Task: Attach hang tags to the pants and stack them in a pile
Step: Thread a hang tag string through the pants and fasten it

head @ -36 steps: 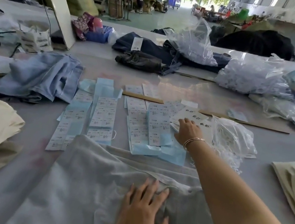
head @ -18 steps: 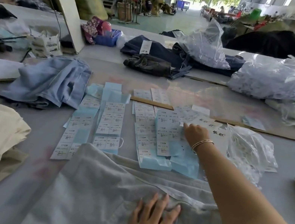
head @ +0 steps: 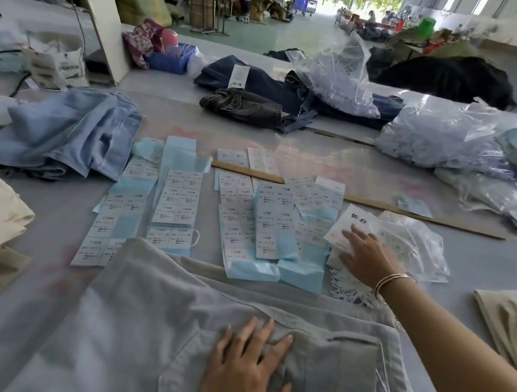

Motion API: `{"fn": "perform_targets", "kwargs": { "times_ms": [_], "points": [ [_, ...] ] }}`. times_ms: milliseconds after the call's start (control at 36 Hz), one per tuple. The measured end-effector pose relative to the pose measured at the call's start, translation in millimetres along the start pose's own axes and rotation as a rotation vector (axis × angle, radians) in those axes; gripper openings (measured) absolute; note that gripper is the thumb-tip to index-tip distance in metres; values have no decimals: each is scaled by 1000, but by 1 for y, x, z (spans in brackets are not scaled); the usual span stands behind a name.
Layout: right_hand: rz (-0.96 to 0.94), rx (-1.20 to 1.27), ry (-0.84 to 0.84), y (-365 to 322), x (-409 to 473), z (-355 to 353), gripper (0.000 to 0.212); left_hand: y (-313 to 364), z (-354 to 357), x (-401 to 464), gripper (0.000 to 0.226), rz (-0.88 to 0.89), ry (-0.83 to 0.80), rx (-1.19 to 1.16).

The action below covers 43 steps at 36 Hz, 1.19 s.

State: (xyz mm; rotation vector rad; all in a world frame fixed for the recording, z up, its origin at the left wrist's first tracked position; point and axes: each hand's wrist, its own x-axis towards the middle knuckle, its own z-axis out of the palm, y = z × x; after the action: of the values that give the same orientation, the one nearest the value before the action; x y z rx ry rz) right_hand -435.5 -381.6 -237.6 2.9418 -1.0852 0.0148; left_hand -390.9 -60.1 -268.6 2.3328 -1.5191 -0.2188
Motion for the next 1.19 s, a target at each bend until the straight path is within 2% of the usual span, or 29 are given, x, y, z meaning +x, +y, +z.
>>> {"fn": "perform_targets", "kwargs": {
  "times_ms": [56,111,194,333,500,583,750,806,833,889,917,972,1028,1056,1083,1139,1194],
  "points": [
    [3,-114,-18,-6,2,-1,39,0,0,-1,63,3,-7,2],
    [2,-217,49,-9,0,-2,31,0,-1,-1,63,4,-11,0],
    [-8,-267,171,-14,-4,-3,34,0,-1,-1,63,8,0,-4],
    [11,-119,169,-16,-9,-6,34,-1,1,0,62,1,-5,-14],
    [147,-7,269,-16,-18,-12,24,-2,3,-1,61,-3,20,-23],
    [199,48,238,-16,-21,-11,19,-1,2,-1,61,0,9,-40],
    [258,276,135,-8,-12,-11,24,0,0,-1,60,-16,-1,-65],
    [339,451,229,-7,-10,-16,22,-1,-2,-1,59,-34,-10,-103],
    [386,535,332,-9,-12,-21,23,-3,-1,0,55,-38,3,-155],
    [404,591,577,-22,-23,-34,21,-9,1,4,31,-48,86,-390],
    [334,551,664,-34,-31,-41,18,-11,-2,5,19,-90,113,-576],
    [84,422,795,-63,-53,-51,7,-13,-18,7,29,-259,117,-1049],
    [-181,326,806,-92,-78,-50,3,-13,-30,17,32,-396,77,-1458],
    [-302,290,786,-104,-92,-47,4,-14,-34,24,42,-442,77,-1563],
    [-422,251,754,-115,-105,-43,3,-14,-40,31,49,-481,77,-1611],
    [-642,158,669,-132,-126,-34,16,-13,-52,44,50,-536,93,-1634],
    [-781,126,583,-140,-139,-26,24,-13,-56,56,35,-547,167,-1455]
  ]
}}
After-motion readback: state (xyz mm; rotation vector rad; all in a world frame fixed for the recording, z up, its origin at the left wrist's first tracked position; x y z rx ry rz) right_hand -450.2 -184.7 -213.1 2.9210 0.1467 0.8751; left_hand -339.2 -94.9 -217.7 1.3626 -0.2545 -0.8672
